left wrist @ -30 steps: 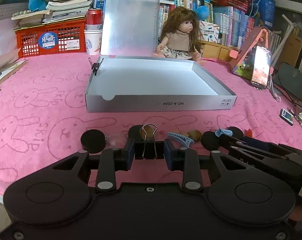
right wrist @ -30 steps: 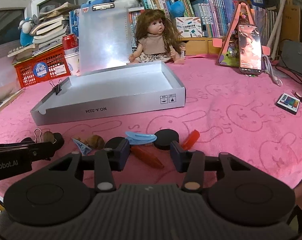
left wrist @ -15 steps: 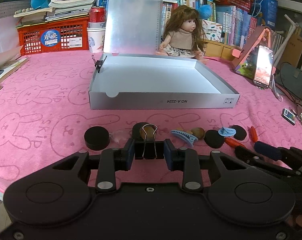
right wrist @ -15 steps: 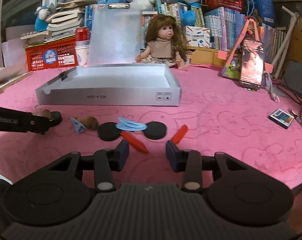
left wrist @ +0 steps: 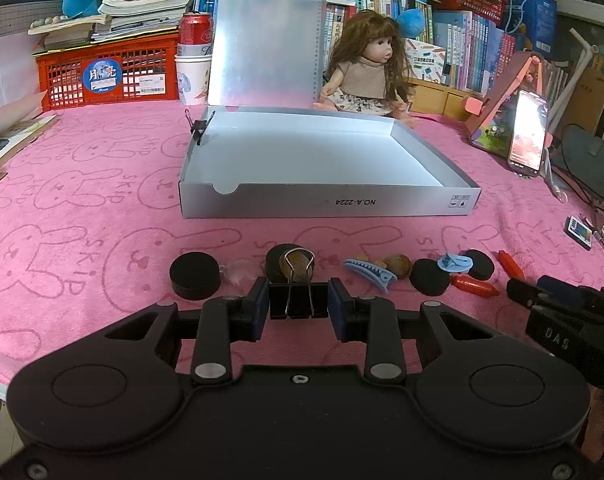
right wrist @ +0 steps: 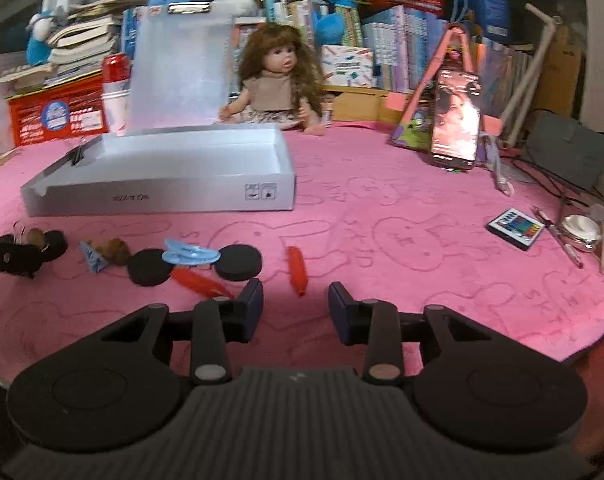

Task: Organize rigid objects
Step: 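Grasp the red plastic piece with the right gripper while the left gripper holds the binder clip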

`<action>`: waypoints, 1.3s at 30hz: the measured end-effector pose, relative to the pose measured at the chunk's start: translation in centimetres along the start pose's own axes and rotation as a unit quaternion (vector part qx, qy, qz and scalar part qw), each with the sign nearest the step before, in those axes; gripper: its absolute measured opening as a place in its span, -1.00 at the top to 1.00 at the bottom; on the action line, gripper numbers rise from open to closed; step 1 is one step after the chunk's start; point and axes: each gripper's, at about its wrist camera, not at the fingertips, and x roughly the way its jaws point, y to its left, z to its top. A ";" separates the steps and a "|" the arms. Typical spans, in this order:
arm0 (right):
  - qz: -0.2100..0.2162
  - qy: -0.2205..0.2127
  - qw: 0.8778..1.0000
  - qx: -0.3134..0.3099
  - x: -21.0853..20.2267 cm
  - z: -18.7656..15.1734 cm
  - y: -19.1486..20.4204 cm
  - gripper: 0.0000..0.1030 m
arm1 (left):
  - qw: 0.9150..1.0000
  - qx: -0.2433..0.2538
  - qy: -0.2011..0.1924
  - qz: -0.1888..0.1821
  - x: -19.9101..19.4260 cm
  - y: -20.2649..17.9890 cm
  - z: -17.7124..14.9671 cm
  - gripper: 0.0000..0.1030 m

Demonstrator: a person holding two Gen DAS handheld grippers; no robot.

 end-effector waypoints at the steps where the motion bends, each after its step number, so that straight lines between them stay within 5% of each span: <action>1: 0.002 -0.003 1.000 0.006 -0.2 0.1 0.0 0.02 | 1.000 0.000 0.000 0.000 0.0 0.0 0.0 0.41; 14: 0.101 0.014 0.992 0.070 -0.8 0.0 2.5 0.12 | 1.000 -0.005 0.000 -0.003 -0.2 0.0 0.2 0.41; 27: 0.061 0.003 0.996 0.058 1.2 0.5 2.0 0.00 | 1.000 0.002 -0.010 0.002 -0.6 -0.4 0.2 0.42; 31: 0.057 -0.006 0.996 0.074 1.1 0.3 2.6 -0.31 | 1.000 -0.001 -0.015 0.006 -0.7 -0.4 0.0 0.40; 39: 0.010 -0.028 0.996 0.082 1.5 -0.1 4.0 -0.32 | 1.000 -0.003 -0.021 0.017 -0.9 -0.2 -0.3 0.35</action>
